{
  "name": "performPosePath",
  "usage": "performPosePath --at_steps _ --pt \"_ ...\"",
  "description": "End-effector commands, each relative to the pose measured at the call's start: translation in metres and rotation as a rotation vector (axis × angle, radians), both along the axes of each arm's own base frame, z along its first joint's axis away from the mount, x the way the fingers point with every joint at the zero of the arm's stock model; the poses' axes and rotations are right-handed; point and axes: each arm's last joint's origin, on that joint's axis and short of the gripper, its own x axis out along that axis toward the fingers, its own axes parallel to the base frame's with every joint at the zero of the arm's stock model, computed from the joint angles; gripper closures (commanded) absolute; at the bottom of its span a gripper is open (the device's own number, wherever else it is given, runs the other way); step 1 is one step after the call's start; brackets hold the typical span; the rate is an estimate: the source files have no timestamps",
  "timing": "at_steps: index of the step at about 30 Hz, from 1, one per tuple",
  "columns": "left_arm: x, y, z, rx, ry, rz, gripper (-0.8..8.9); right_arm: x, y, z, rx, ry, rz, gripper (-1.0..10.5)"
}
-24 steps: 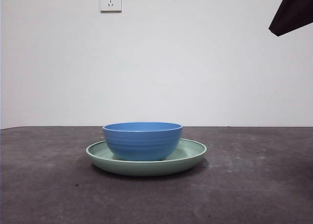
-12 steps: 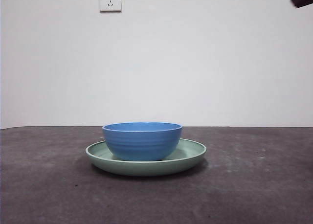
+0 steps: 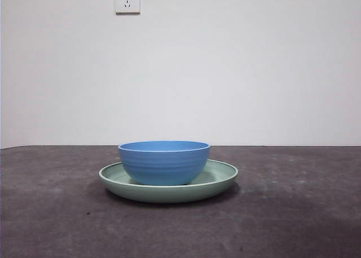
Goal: Pick up the blue bowl, put it on the green plate, put it on desk
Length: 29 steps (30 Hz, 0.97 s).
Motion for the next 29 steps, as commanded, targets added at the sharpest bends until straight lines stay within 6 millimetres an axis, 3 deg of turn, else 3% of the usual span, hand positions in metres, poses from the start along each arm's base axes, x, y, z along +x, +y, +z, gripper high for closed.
performPosePath --at_steps 1,16,22,29 --pt "0.001 0.000 -0.008 0.000 0.026 0.002 7.99 -0.001 -0.002 -0.012 -0.011 -0.040 -0.045 9.4" --pt "0.001 0.000 -0.008 0.000 0.026 0.002 7.99 -0.001 -0.005 -0.062 -0.006 0.002 -0.129 9.4" --pt "0.001 0.000 -0.008 0.000 0.026 0.002 7.99 -0.001 -0.005 -0.071 -0.017 0.080 -0.130 9.4" --pt "0.001 0.000 -0.008 0.000 0.026 0.002 7.99 -0.001 -0.005 -0.068 -0.013 0.056 -0.129 9.4"
